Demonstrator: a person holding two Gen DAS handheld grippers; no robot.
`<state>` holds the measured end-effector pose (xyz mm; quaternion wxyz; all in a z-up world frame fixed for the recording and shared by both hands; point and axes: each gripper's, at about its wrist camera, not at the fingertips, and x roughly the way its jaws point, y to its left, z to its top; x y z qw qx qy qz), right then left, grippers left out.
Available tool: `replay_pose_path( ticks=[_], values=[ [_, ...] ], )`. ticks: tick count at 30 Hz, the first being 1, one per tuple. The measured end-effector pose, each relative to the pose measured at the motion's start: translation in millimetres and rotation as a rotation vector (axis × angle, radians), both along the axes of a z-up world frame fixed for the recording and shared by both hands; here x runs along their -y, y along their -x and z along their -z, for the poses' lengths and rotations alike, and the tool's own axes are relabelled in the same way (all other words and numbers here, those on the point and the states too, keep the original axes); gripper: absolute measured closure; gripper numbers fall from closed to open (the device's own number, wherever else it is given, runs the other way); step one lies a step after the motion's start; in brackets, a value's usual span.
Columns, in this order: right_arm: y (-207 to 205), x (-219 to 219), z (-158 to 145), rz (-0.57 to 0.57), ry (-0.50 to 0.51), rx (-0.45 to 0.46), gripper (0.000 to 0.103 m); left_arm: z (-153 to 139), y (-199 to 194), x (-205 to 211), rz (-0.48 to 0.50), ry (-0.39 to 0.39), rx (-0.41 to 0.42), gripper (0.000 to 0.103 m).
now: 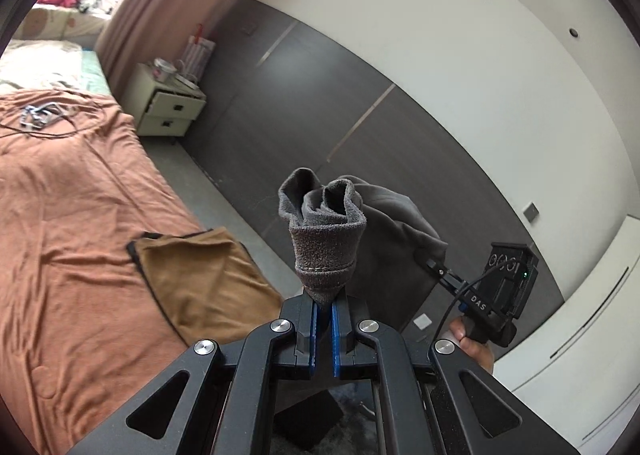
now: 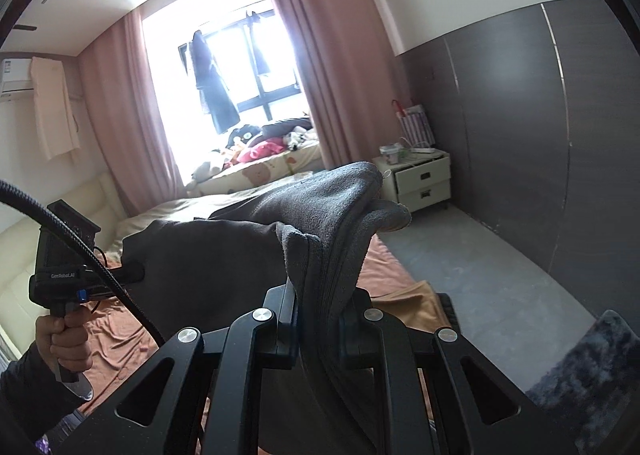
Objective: Fold small clothes
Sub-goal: 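Lift the grey strip end with both grippers and fold it over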
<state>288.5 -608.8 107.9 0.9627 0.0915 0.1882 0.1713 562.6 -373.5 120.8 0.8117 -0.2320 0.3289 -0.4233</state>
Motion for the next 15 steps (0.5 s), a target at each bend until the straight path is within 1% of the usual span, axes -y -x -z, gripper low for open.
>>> replay_pose_path(
  ticks=[5,10,15],
  values=[
    [11,-4,-3,0.040,0.008,-0.014,0.093,10,-9,23,0.040,0.008,-0.018,0.098],
    [2,-18,-2,0.073,0.020,-0.046,0.093,28,-30,37,0.044,0.003,-0.047,0.098],
    [-17,-40,1,0.088,0.031,-0.084,0.093,50,-66,45,0.032,-0.001,-0.084,0.098]
  ],
)
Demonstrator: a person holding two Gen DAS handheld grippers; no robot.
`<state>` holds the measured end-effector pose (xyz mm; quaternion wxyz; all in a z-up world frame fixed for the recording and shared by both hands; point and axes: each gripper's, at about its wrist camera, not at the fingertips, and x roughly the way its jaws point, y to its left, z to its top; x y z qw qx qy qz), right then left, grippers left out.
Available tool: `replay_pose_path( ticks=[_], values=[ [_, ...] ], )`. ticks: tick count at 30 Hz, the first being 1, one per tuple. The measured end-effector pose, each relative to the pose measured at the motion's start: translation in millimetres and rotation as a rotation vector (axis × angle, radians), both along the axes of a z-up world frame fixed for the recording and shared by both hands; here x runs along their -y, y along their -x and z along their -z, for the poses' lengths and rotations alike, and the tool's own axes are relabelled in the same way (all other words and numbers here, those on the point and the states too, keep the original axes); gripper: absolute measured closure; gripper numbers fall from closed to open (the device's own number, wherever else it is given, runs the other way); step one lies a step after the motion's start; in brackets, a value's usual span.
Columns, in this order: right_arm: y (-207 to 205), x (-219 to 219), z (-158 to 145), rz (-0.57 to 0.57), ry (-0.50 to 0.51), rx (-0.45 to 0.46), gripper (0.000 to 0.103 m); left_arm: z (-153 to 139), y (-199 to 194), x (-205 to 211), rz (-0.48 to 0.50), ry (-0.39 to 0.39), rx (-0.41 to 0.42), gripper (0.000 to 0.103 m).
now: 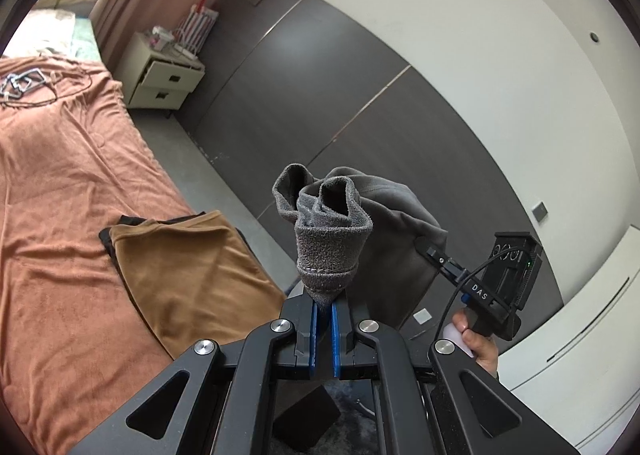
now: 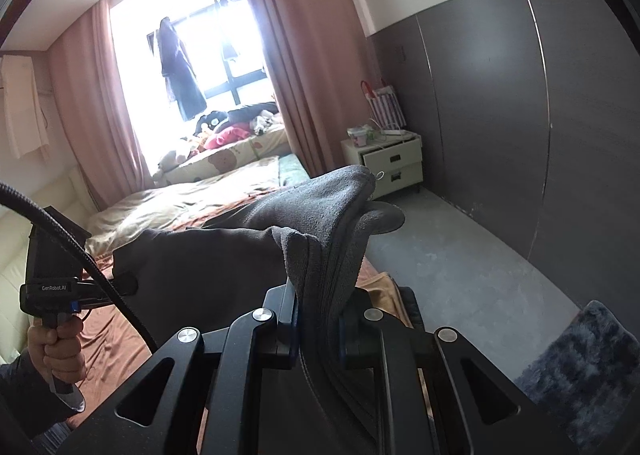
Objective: Fold small clothes
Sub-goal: 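Lift the grey strip end with both grippers and fold it over, then lay the folded end onto the shirt and open both grippers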
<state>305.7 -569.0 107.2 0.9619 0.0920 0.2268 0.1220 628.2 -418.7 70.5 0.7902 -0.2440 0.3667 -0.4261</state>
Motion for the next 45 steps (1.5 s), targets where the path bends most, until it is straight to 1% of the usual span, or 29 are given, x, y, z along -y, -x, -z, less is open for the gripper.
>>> replay_pose_path(
  ticks=[7,12,17,20,21,22,23,24,25,26,27,28,30,33,36,38,41,44,45],
  values=[
    [-33,-32,4,0.018,0.022,-0.066,0.093,29,-51,3,-0.018,-0.020,-0.038,0.098],
    [-52,-47,11,0.024,0.051,-0.123,0.093,63,-88,3,-0.023,-0.028,-0.074,0.098],
    [-70,-57,18,0.022,0.075,-0.172,0.093,97,-116,0,-0.030,-0.041,-0.099,0.098],
    [-76,-58,24,0.041,0.087,-0.189,0.093,116,-129,-5,-0.052,-0.024,-0.098,0.098],
    [-77,-58,25,0.048,0.098,-0.188,0.092,123,-134,-6,-0.073,-0.040,-0.095,0.098],
    [-80,-59,29,0.066,0.112,-0.210,0.090,131,-139,-6,-0.101,-0.077,-0.104,0.097],
    [-85,-57,35,0.087,0.116,-0.251,0.085,142,-146,-5,-0.122,-0.117,-0.135,0.094],
    [-89,-56,42,0.108,0.123,-0.300,0.077,156,-154,-3,-0.127,-0.151,-0.194,0.089],
    [-90,-57,47,0.136,0.141,-0.338,0.075,169,-158,-4,-0.135,-0.169,-0.250,0.087],
    [-89,-58,48,0.151,0.152,-0.346,0.074,175,-158,-7,-0.152,-0.169,-0.271,0.087],
    [-84,-58,46,0.160,0.155,-0.350,0.074,179,-155,-11,-0.172,-0.164,-0.268,0.085],
    [-76,-57,42,0.161,0.144,-0.351,0.074,180,-152,-14,-0.182,-0.169,-0.253,0.081],
    [-55,-52,32,0.166,0.135,-0.348,0.074,180,-145,-15,-0.179,-0.189,-0.239,0.067],
    [-21,-41,25,0.187,0.157,-0.349,0.074,183,-136,-16,-0.167,-0.209,-0.242,0.066],
    [16,-27,21,0.180,0.152,-0.354,0.074,187,-129,-14,-0.151,-0.234,-0.250,0.066],
    [39,-15,27,0.176,0.154,-0.370,0.074,190,-125,-11,-0.144,-0.252,-0.258,0.066],
    [63,-15,31,0.173,0.171,-0.376,0.074,193,-120,-9,-0.142,-0.273,-0.258,0.066],
    [81,-14,36,0.176,0.173,-0.360,0.074,191,-121,-6,-0.156,-0.304,-0.238,0.066],
    [87,-14,37,0.170,0.169,-0.342,0.074,188,-122,-4,-0.156,-0.324,-0.213,0.066]
  ],
)
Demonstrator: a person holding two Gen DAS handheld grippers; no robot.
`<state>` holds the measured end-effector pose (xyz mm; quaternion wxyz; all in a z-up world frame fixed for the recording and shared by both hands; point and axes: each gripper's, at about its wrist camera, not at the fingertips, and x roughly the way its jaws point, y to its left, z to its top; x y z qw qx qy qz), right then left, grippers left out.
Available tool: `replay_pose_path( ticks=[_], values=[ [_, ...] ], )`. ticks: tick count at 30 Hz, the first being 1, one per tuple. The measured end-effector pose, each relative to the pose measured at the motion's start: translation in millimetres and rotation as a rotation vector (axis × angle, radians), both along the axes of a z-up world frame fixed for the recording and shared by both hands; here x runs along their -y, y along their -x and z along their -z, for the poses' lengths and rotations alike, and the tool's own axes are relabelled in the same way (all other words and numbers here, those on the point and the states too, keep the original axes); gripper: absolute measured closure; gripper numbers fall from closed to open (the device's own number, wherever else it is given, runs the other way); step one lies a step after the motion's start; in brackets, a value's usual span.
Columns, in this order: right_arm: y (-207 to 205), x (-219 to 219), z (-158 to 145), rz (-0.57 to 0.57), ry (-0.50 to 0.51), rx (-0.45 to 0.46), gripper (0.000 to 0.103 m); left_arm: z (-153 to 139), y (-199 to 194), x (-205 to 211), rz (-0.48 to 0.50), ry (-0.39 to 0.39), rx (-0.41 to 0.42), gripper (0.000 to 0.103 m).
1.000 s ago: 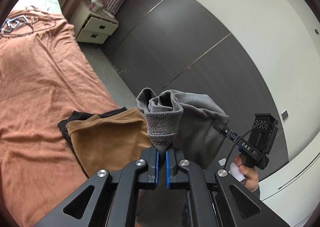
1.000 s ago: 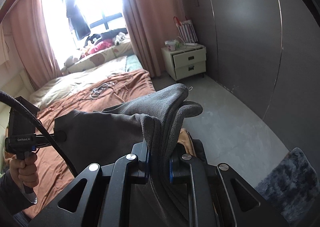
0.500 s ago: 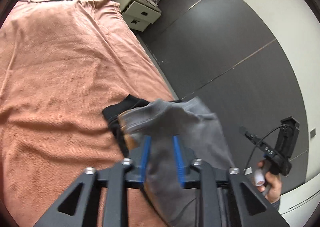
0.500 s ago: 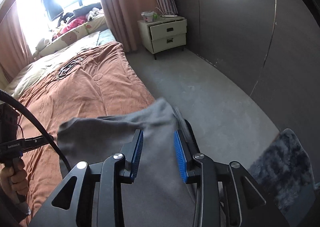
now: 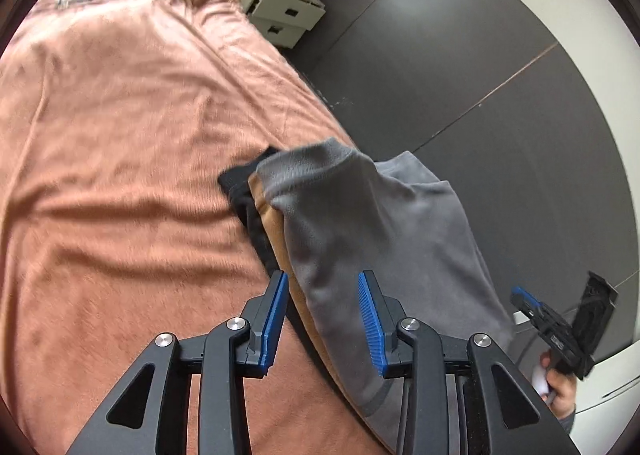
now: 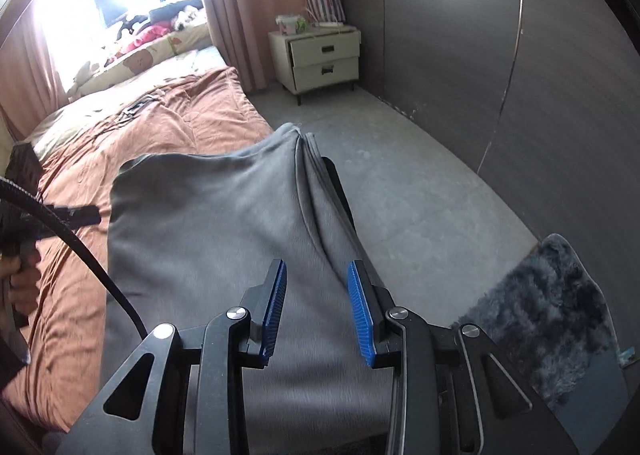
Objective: Fold small clothes
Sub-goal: 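Lay the folded end onto the shirt and open both grippers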
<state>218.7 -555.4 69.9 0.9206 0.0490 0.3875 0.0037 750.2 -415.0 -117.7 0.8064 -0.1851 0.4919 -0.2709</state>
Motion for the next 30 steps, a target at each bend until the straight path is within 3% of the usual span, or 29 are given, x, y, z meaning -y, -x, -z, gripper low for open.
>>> replay_pose_path(
  ticks=[6,10,14,20,24,26,30],
  values=[
    [18,1,15,-0.045,0.001,0.032,0.074,-17,-17,14,0.062,-0.030,0.107,0.066],
    [-7,9,24,-0.038,0.011,-0.008,0.077,-17,-30,36,0.150,-0.095,0.161,0.066],
    [-31,9,12,-0.056,0.056,-0.048,0.076,-15,-46,57,0.206,-0.157,0.212,0.066],
    [-97,-13,0,-0.121,0.112,-0.102,0.077,4,-69,73,0.238,-0.211,0.211,0.069],
    [-136,-25,8,-0.148,0.172,-0.135,0.077,16,-79,68,0.207,-0.147,0.186,0.069],
    [-153,-29,16,-0.138,0.224,-0.147,0.077,23,-81,70,0.206,-0.177,0.182,0.075],
    [-180,-19,28,-0.082,0.213,-0.169,0.078,36,-86,68,0.203,-0.179,0.155,0.075]
  ],
)
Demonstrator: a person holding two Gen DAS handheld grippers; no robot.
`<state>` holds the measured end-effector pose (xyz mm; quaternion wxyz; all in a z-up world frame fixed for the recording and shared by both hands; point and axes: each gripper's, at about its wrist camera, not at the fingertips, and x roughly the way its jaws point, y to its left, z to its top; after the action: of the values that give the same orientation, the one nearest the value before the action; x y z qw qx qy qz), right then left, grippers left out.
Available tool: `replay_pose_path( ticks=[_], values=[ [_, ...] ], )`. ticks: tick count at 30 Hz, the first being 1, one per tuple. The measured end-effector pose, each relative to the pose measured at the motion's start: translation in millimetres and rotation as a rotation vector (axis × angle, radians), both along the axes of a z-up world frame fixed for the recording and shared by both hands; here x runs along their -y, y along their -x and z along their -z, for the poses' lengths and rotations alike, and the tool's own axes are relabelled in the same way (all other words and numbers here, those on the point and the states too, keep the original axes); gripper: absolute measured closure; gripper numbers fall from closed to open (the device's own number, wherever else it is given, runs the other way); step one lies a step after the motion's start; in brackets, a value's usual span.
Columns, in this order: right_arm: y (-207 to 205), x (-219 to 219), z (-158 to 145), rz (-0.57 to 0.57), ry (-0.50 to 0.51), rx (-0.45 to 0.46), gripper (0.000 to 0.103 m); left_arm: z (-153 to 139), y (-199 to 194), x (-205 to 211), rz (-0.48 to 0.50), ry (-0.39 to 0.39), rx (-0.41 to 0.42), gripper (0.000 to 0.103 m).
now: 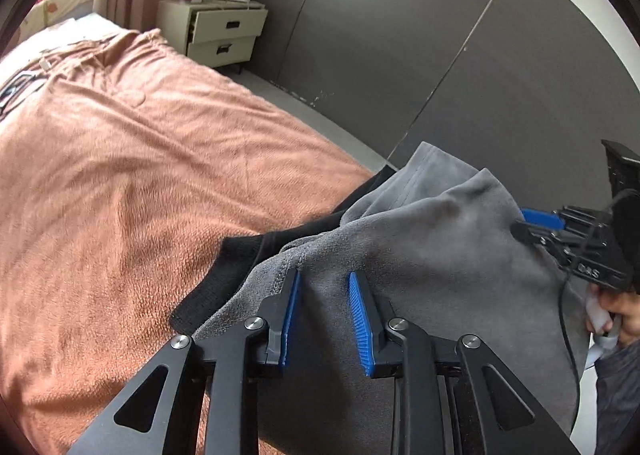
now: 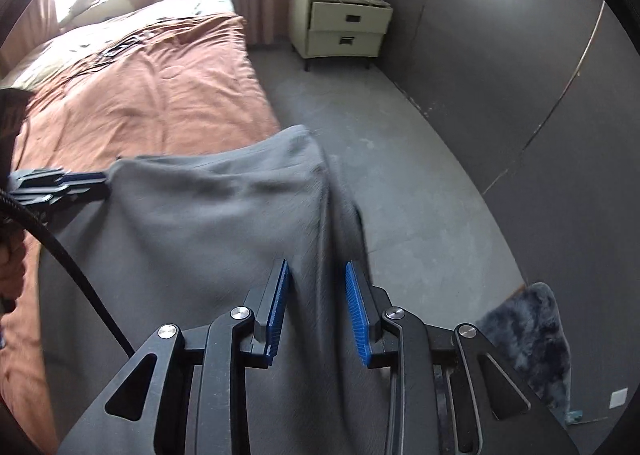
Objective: Fold small clothes
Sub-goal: 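Press the folded grey shirt flat with both open grippers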
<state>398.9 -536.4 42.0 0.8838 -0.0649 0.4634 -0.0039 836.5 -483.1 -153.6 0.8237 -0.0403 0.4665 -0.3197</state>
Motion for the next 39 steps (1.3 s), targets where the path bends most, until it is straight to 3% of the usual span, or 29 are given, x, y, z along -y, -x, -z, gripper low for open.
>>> replay_pose_path(
  ticks=[2,5,8,11,17,19,21,26,30,35,39],
  values=[
    [-9,3,7,0.035,-0.004,-0.023,0.083,3,-3,2,-0.002,-0.012,-0.017,0.075],
    [-25,6,26,0.076,-0.006,-0.077,0.083,1,-2,6,0.006,-0.039,-0.009,0.075],
    [-34,3,23,0.094,-0.006,-0.072,0.083,-11,7,4,-0.025,-0.052,0.000,0.075],
    [-20,4,2,0.110,-0.002,-0.031,0.083,-27,23,-2,-0.025,-0.012,0.004,0.075],
    [42,10,-22,0.061,-0.077,0.009,0.081,-31,49,-10,-0.024,-0.049,-0.013,0.075],
    [65,10,-23,0.031,-0.092,0.022,0.074,-34,60,-13,-0.032,-0.054,-0.013,0.075],
    [85,8,-24,0.012,-0.083,0.036,0.058,-36,70,-14,-0.030,-0.058,-0.016,0.075],
    [126,10,-13,-0.020,-0.075,0.055,0.056,-45,95,-14,-0.021,-0.064,-0.015,0.074],
    [144,13,6,-0.011,-0.042,0.045,0.036,-50,116,-20,-0.034,-0.070,-0.025,0.074],
    [162,25,18,0.039,-0.068,0.043,0.033,-48,148,-38,-0.083,-0.017,-0.088,0.074],
    [175,25,15,0.082,-0.034,0.004,0.033,-61,171,-51,-0.101,-0.026,-0.074,0.074]
  ],
)
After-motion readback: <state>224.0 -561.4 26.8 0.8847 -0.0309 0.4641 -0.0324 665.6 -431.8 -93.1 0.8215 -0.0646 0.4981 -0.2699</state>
